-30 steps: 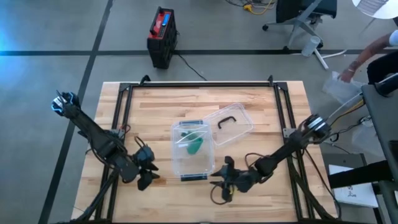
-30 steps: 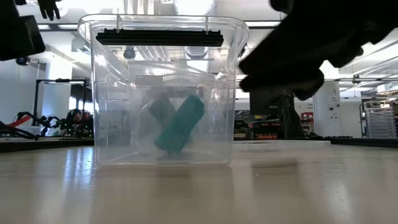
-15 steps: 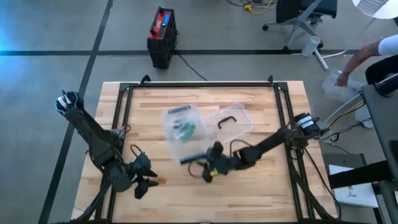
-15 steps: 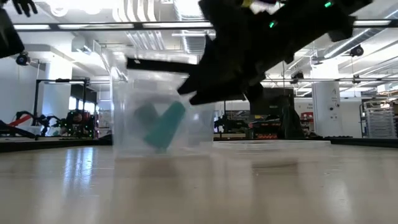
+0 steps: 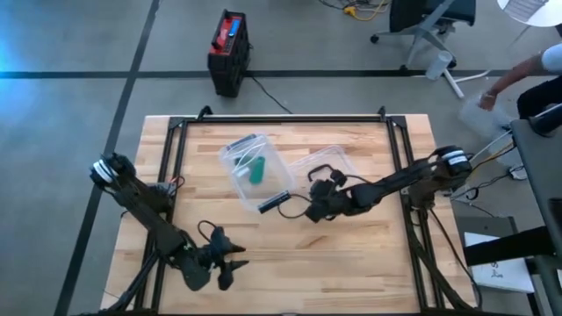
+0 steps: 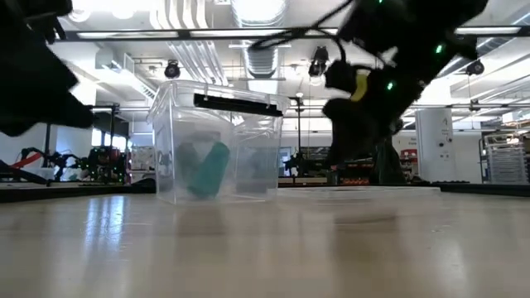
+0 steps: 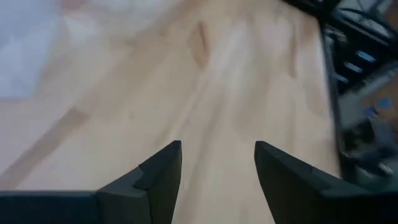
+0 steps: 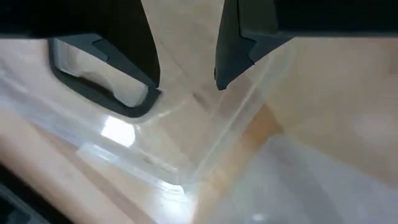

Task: Roll bandage
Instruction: Close the transparent bin

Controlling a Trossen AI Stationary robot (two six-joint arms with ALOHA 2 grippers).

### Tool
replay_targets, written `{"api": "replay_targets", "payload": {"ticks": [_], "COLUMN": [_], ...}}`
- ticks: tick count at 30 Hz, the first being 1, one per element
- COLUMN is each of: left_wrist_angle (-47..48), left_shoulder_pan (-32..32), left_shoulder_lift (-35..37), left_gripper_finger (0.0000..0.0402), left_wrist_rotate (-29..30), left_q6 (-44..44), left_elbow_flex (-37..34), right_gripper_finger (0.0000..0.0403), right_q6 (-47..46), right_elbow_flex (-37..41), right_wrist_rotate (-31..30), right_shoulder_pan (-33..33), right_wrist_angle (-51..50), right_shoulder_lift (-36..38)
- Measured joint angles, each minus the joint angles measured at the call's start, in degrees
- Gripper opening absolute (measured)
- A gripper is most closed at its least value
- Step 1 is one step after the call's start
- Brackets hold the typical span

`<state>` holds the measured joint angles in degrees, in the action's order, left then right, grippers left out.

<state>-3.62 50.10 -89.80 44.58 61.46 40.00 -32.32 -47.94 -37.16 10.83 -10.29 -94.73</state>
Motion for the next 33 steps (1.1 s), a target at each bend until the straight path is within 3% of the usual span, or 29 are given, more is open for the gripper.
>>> {"api": "replay_targets", "payload": {"ticks": [4,7,15,19,24,29,33], "left_wrist_angle": [-1.3,-0.9,-4.1,-9.5,-9.8,-3.7,-3.8], "left_shoulder_pan": [-1.5,-2.2,-5.7,-8.6,-11.8,-14.1,-17.8], "left_shoulder_lift": [-5.0,-7.4,-11.4,-14.4,-17.8,-18.8,-18.6], "left_gripper_finger": [0.0194,0.0194,0.0194,0.0194,0.0194,0.0194,0.0193], "left_wrist_rotate": [2.6,3.0,4.0,3.5,2.7,2.4,-0.7], "left_q6": [-0.1,-0.4,-2.9,-8.2,-14.0,-15.9,-17.5], "left_elbow_flex": [1.2,2.1,3.7,5.6,10.7,14.4,14.8], "right_gripper_finger": [0.0149,0.0147,0.0141,0.0145,0.0141,0.0129,0.0124], "right_q6": [0.5,0.1,-3.7,-3.3,-9.9,-8.1,-6.2], "right_elbow_flex": [3.9,4.1,1.7,-0.8,-1.3,-0.8,-3.8], "right_wrist_rotate": [1.8,6.9,14.1,12.1,7.6,16.9,18.8], "right_shoulder_pan": [-1.6,-0.1,15.4,20.4,21.4,24.7,28.8], "right_wrist_angle": [5.1,6.6,11.9,8.7,-5.1,-1.0,-1.9], "right_shoulder_lift": [-2.4,-3.7,-2.4,-0.1,1.1,-1.7,-2.9]}}
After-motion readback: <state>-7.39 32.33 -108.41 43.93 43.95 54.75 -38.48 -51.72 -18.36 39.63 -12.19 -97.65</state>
